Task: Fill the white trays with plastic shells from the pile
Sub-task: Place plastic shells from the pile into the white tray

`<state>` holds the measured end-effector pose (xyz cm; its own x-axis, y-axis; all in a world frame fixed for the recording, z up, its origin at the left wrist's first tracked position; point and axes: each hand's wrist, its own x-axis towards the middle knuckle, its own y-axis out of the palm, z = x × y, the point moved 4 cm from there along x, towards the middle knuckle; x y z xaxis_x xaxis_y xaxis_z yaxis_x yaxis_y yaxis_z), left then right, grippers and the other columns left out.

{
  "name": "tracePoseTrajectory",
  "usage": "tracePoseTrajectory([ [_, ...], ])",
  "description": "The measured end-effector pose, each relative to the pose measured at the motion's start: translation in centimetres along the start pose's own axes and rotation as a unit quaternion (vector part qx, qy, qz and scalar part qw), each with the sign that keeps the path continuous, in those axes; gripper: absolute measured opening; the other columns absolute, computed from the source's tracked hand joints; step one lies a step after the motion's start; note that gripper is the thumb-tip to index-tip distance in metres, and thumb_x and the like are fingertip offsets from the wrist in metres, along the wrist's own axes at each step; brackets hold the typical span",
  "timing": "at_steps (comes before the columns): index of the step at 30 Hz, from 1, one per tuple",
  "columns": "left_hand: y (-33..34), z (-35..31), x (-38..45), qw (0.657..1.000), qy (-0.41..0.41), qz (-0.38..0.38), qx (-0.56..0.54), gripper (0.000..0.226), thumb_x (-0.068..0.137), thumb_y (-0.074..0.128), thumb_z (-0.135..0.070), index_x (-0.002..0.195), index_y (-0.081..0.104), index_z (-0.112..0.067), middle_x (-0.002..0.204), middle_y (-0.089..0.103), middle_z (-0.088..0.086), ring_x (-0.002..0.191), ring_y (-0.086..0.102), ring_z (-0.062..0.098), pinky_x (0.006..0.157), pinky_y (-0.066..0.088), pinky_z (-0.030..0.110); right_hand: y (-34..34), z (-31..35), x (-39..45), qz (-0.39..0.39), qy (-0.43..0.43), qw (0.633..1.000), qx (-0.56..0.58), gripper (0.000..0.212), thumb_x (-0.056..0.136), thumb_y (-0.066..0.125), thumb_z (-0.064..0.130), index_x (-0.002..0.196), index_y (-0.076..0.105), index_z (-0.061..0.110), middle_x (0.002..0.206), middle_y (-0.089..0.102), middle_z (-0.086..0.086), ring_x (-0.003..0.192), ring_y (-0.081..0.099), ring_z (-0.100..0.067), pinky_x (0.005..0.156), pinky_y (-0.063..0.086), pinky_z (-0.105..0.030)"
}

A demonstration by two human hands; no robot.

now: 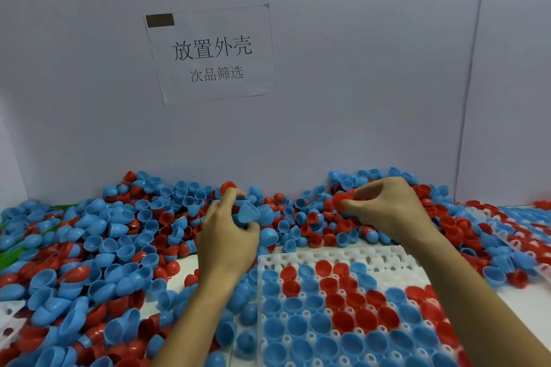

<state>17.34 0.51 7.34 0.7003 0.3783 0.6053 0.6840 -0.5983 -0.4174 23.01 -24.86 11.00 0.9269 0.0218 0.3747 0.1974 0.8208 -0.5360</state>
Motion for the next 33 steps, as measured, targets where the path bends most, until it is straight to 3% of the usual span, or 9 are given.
tracePoseTrajectory([
  [3, 0.0, 0.8, 0.6, 0.994, -0.030, 0.030, -0.098, 0.035, 0.085, 0.064, 0.002, 0.084, 0.050, -0.031, 0.071, 0.060, -0.005, 0.054, 0.054, 0.006, 0.043, 0.041, 0.016, -1.7, -0.8, 0.2, 0.083, -0.020, 0.995, 0.050, 0.022, 0.071, 0.084, 0.045, 0.087, 0.077, 0.032, 0.083, 0.075, 0.019, 0.079, 0.070, 0.004, 0.057, 0.047, -0.005],
  [7, -0.2, 1.3, 1.1, 0.947, -0.133, 0.074, -0.282, 0.026, 0.091, 0.062, 0.003, 0.087, 0.059, -0.023, 0.076, 0.064, -0.003, 0.059, 0.061, 0.008, 0.050, 0.050, 0.025, -2.2, -1.1, 0.1, 0.191, -0.045, 0.960, 0.200, 0.043, 0.061, 0.084, 0.045, 0.101, 0.079, 0.029, 0.107, 0.076, 0.004, 0.102, 0.072, -0.014, 0.087, 0.057, -0.024],
  [10, -0.4, 1.4, 1.1, 0.923, -0.179, 0.080, -0.331, 0.025, 0.093, 0.062, -0.001, 0.090, 0.065, -0.026, 0.079, 0.067, 0.004, 0.059, 0.065, 0.011, 0.051, 0.052, 0.029, -1.9, -0.8, -0.2, 0.225, -0.065, 0.946, 0.223, 0.043, 0.063, 0.083, 0.043, 0.102, 0.079, 0.028, 0.108, 0.076, -0.001, 0.103, 0.072, -0.018, 0.083, 0.057, -0.022],
  [13, -0.8, 1.1, 1.0, 0.917, -0.185, 0.081, -0.343, 0.025, 0.093, 0.061, 0.001, 0.091, 0.064, -0.024, 0.077, 0.066, 0.003, 0.054, 0.063, 0.008, 0.047, 0.051, 0.025, -1.5, -0.5, -0.6, 0.240, -0.078, 0.951, 0.179, 0.038, 0.067, 0.081, 0.046, 0.099, 0.079, 0.027, 0.103, 0.077, -0.001, 0.098, 0.073, -0.016, 0.078, 0.057, -0.019],
  [18, -0.6, 0.5, 0.3, 0.912, -0.191, 0.108, -0.346, 0.022, 0.094, 0.061, 0.000, 0.095, 0.065, -0.021, 0.079, 0.067, 0.007, 0.061, 0.063, 0.015, 0.048, 0.051, 0.027, -1.0, -2.6, 0.0, 0.234, -0.051, 0.970, -0.036, 0.008, 0.090, 0.072, 0.019, 0.097, 0.074, 0.024, 0.087, 0.077, 0.007, 0.081, 0.073, -0.012, 0.074, 0.060, -0.024],
  [21, 0.0, 1.0, -1.6, 0.905, -0.209, 0.139, -0.344, 0.024, 0.094, 0.063, -0.003, 0.097, 0.068, -0.025, 0.075, 0.067, 0.003, 0.060, 0.063, 0.014, 0.048, 0.049, 0.027, -0.7, -4.6, 0.2, 0.238, -0.016, 0.955, -0.177, 0.012, 0.091, 0.069, 0.016, 0.096, 0.073, 0.026, 0.079, 0.075, 0.007, 0.071, 0.071, -0.004, 0.065, 0.057, -0.019],
  [24, -0.1, 2.0, -2.8, 0.891, -0.236, 0.149, -0.359, 0.032, 0.093, 0.062, -0.001, 0.088, 0.071, -0.032, 0.069, 0.069, 0.001, 0.056, 0.064, 0.013, 0.046, 0.049, 0.028, -0.4, -5.9, 0.4, 0.222, 0.001, 0.938, -0.266, 0.016, 0.092, 0.068, 0.011, 0.103, 0.075, 0.020, 0.087, 0.073, 0.005, 0.067, 0.070, -0.005, 0.061, 0.054, -0.017],
  [28, -0.1, 2.8, -2.9, 0.871, -0.277, 0.138, -0.381, 0.027, 0.092, 0.062, 0.000, 0.091, 0.071, -0.025, 0.060, 0.068, 0.000, 0.047, 0.063, 0.011, 0.041, 0.048, 0.027, 0.1, -6.8, 0.6, 0.211, 0.014, 0.923, -0.322, 0.022, 0.091, 0.067, 0.004, 0.106, 0.076, 0.018, 0.108, 0.071, 0.000, 0.079, 0.065, -0.009, 0.069, 0.059, -0.022],
  [33, 1.1, 3.0, -3.6, 0.858, -0.311, 0.142, -0.384, 0.023, 0.092, 0.063, 0.001, 0.098, 0.070, -0.020, 0.061, 0.064, 0.002, 0.045, 0.058, 0.011, 0.040, 0.046, 0.025, 0.7, -7.8, 0.5, 0.252, 0.040, 0.902, -0.348, 0.026, 0.090, 0.067, 0.003, 0.110, 0.075, 0.018, 0.102, 0.071, 0.002, 0.076, 0.068, -0.010, 0.067, 0.059, -0.022],
])
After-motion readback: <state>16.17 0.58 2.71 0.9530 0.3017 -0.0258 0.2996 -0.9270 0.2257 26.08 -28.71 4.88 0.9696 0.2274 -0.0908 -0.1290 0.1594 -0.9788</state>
